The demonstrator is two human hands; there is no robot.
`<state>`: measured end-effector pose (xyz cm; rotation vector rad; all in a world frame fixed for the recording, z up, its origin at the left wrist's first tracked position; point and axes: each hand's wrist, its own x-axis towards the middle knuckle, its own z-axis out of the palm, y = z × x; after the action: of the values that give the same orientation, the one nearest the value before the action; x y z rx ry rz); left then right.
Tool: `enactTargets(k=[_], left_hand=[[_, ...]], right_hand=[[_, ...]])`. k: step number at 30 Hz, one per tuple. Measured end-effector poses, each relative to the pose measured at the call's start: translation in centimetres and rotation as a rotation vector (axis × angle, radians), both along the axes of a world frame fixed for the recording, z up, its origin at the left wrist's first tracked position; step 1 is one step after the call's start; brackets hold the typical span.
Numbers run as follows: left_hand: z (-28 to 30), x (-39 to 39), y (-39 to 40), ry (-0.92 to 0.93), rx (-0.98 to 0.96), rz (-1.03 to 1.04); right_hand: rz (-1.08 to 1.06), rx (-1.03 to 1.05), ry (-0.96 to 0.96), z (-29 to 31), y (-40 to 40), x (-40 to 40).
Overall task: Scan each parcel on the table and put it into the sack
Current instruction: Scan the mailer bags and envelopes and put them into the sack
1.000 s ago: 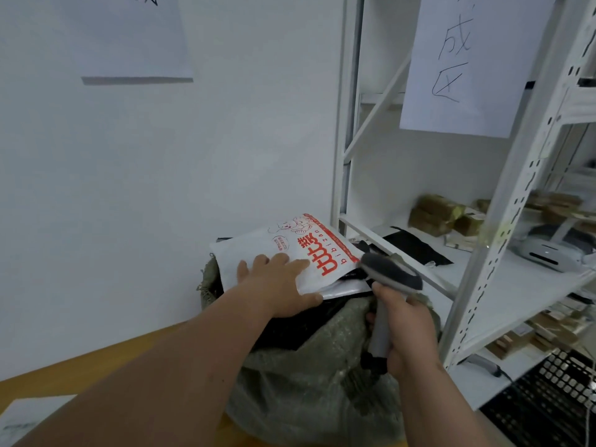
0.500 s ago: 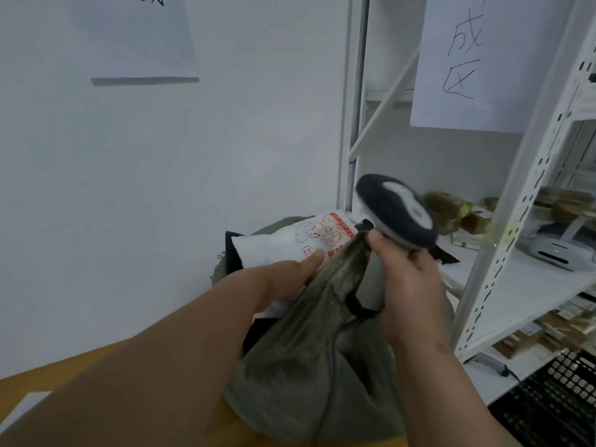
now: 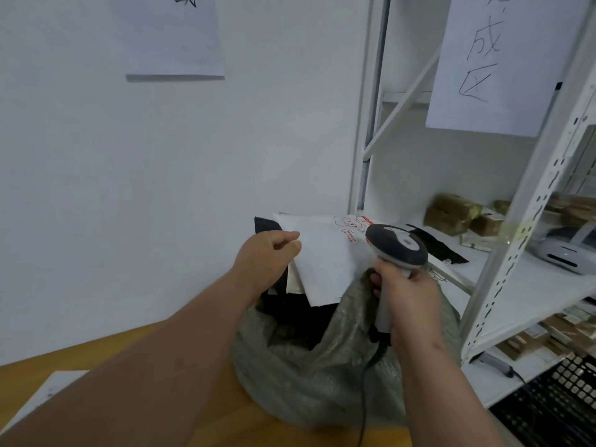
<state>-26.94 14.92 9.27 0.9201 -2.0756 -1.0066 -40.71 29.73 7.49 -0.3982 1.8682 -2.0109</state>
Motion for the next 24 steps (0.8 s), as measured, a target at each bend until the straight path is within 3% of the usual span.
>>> enactTargets(k=[4,8,11,16,20,24], left_hand=[[-0.8,0.3,-0.4,-0.073,-0.073,0.122],[-2.1,1.0,-2.1,-0.201,0.118,0.245],[-2.8,1.0,-2.7,-0.055,0.400,0.240],[-2.8,0.0,-3.8,0.046,0.638,0.316],[-3.5,-0.3,-5.9,0.223,0.779,0.452],[-3.4,-0.6,-7.9,0.178,0.734,0.446]], right_hand=[[-0.015,-0.004,-0.016,0.4,0.9,0.1],[-0.032,-0.006,-0.042,0.6,1.6,-0.1],[-0.005,-0.001,-0.035,0.7,1.4,-0.4],[0.010,-0.008,-0.010,1.6,0.4,-1.2],[0.055,0.022,0.050,2.0,-0.8,-1.7],[0.150,0.143,0.115,1.3,-2.7,-1.1]])
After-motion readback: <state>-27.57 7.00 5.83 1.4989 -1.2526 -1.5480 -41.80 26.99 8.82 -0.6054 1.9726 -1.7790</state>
